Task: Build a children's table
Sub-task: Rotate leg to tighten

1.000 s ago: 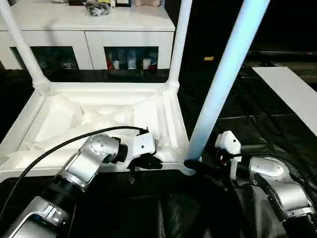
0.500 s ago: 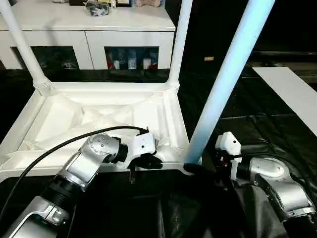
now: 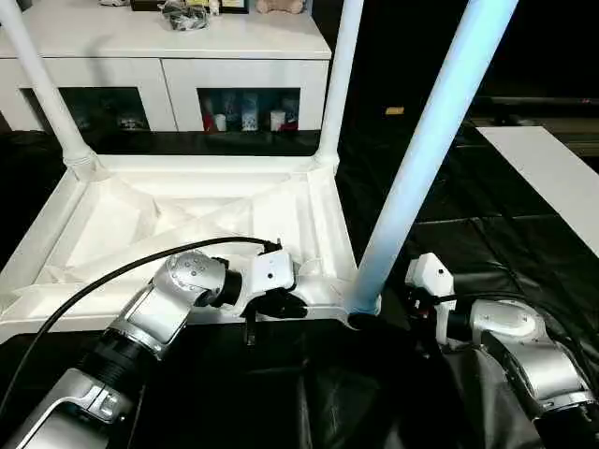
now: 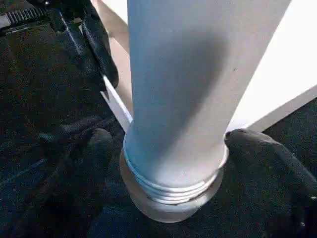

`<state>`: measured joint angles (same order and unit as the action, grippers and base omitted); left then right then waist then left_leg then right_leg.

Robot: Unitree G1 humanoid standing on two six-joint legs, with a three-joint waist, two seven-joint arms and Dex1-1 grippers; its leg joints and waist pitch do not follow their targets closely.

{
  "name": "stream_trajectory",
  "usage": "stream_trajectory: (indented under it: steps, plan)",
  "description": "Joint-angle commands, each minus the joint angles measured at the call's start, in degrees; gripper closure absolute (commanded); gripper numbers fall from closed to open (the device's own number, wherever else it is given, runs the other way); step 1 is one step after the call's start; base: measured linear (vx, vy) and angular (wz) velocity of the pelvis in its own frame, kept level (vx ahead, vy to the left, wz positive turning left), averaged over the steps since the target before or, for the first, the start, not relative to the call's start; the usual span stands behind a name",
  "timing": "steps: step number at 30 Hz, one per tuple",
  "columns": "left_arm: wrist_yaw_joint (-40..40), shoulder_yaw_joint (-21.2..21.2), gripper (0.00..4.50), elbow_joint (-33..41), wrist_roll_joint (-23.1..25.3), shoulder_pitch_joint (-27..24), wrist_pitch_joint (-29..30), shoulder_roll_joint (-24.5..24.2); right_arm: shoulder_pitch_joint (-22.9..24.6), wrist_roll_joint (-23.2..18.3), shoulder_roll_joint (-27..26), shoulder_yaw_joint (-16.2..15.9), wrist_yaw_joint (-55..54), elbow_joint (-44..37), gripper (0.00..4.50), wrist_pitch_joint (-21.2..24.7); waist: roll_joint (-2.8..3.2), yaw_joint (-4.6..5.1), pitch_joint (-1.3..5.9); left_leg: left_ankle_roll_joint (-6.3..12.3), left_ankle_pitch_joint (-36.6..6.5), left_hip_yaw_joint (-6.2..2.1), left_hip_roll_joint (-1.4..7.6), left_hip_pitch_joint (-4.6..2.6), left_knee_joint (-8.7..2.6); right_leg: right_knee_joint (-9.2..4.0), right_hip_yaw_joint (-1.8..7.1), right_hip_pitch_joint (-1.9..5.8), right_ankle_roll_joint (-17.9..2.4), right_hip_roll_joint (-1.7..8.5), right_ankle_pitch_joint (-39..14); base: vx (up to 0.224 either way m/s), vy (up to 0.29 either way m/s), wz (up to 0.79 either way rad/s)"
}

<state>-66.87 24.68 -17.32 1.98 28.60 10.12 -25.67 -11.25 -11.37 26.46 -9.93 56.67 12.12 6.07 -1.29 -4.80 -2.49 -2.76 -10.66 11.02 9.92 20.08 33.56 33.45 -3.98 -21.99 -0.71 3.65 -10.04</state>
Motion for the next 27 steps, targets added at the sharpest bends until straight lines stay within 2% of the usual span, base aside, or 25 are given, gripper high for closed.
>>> stream_trajectory:
  steps: [1,3,6,9,12,19,22,24,27]
  plan:
    - [0.24,0.58,4.5,-1.16,1.22,0.52,0.13,-0.27,-0.83,-0.25,0.01,0.34,0.33,0.52,0.84,-0.49,-0.01,0.24,2.48,0.96,-19.43,-2.1,3.91,-0.71,-4.74,-4.82,3.18,1.34,-9.13,5.39,-24.06,0.0,0.0,0.0]
    - [0.22,0.58,4.5,-1.14,1.21,0.49,0.13,-0.29,-0.78,-0.39,-0.06,0.38,0.4,0.46,1.19,-0.55,-0.08,0.24,2.45,0.96,-19.66,-2.09,3.89,-0.75,-4.72,-4.89,3.18,1.32,-9.02,5.47,-24.65,0.0,0.0,0.0]
    - [0.11,0.63,4.5,-0.97,1.17,0.28,0.18,-0.41,-0.45,-0.85,-0.19,0.45,0.81,0.07,1.32,-0.89,-0.09,0.22,2.48,0.91,-19.53,-2.08,3.9,-0.75,-4.72,-4.89,3.21,1.29,-8.91,5.44,-24.64,0.0,0.0,0.0]
    - [0.06,0.66,4.5,-0.91,1.17,0.2,0.19,-0.46,-0.3,-1.26,-0.35,0.62,1.07,-0.15,1.64,-0.99,-0.06,0.2,2.5,1.0,-19.24,-2.07,3.9,-0.72,-4.72,-4.87,3.21,1.33,-8.96,5.47,-24.34,0.0,0.0,0.0]
    - [0.02,0.69,4.5,-0.91,1.19,0.15,0.18,-0.49,-0.28,-1.38,-0.48,0.71,1.15,-0.09,1.72,-1.06,-0.03,0.22,2.53,1.0,-19.1,-2.05,3.94,-0.73,-4.75,-4.76,3.22,1.32,-9.29,5.4,-23.35,0.0,0.0,0.0]
    - [-0.21,0.86,4.5,-0.68,1.28,-0.12,0.25,-0.65,0.17,-1.31,-0.81,0.55,1.43,-0.14,1.83,-1.35,-0.03,0.22,2.44,0.84,-19.8,-2.11,3.95,-0.78,-4.8,-4.93,3.2,1.25,-8.87,5.46,-24.93,0.0,0.0,0.0]
    - [0.4,1.09,4.5,-0.8,1.75,-0.34,1.26,-0.44,0.18,-1.06,-2.45,1.08,-1.03,0.54,1.84,-1.72,-0.05,0.26,2.43,0.8,-19.8,-2.1,3.89,-0.74,-4.81,-4.92,3.21,1.2,-8.94,5.45,-24.83,0.0,0.0,0.0]
    - [2.82,0.82,4.5,-1.84,2.48,-0.18,2.74,0.6,-0.61,0.45,-4.64,1.94,-5.74,2.69,1.84,-3.38,-0.04,0.43,2.34,0.38,-20.39,-2.09,3.86,-0.78,-4.8,-5.04,3.18,1.0,-8.89,5.55,-26.11,0.0,0.0,0.0]
    - [6.63,-0.29,4.5,-3.5,2.46,0.17,5.0,3.01,-1.38,2.04,-7.47,2.62,-11.62,5.03,1.85,-3.52,-0.14,1.14,2.08,-0.3,-22.83,-2.3,3.65,-1.0,-4.78,-5.74,2.89,0.73,-7.31,5.52,-31.57,0.0,0.0,0.0]
